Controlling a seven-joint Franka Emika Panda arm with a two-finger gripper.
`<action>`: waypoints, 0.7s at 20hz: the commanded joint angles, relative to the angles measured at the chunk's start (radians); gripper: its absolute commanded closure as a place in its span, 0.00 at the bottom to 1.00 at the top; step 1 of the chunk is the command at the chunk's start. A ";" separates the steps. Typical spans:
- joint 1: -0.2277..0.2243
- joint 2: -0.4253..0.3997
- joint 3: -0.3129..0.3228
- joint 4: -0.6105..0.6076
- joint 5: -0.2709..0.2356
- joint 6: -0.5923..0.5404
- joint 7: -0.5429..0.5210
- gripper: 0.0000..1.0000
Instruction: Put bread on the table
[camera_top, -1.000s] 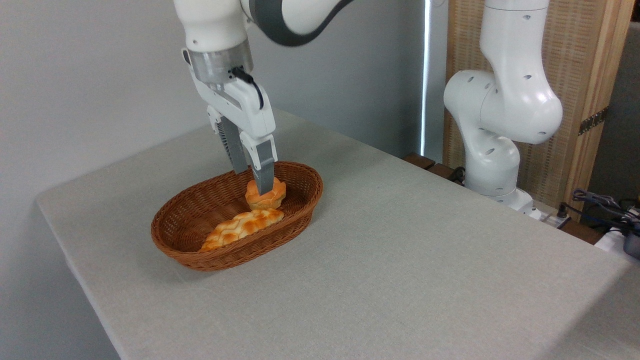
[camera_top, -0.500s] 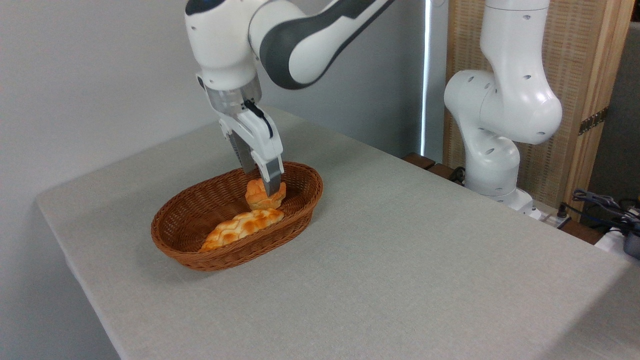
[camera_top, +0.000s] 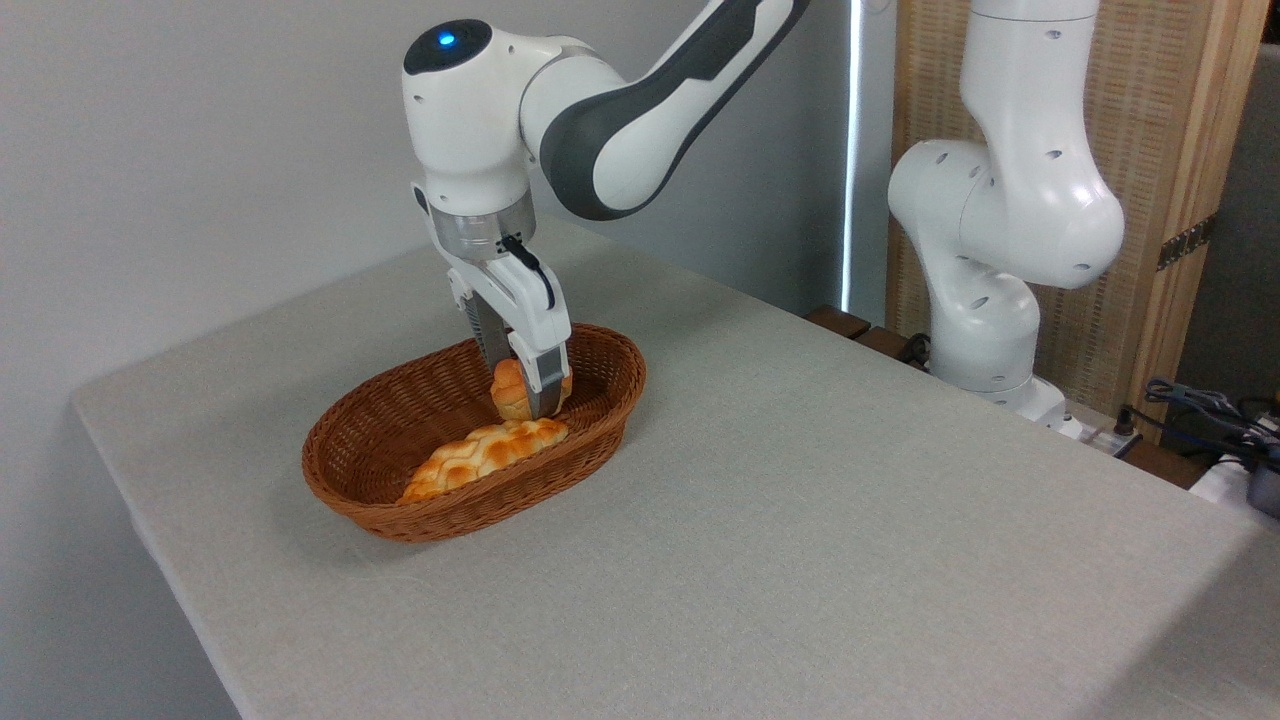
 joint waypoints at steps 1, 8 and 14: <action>-0.002 -0.012 -0.005 -0.023 -0.021 0.021 -0.002 0.43; -0.002 -0.012 -0.005 -0.023 -0.021 0.021 0.001 0.58; -0.002 -0.008 -0.005 -0.022 -0.020 0.020 0.003 0.58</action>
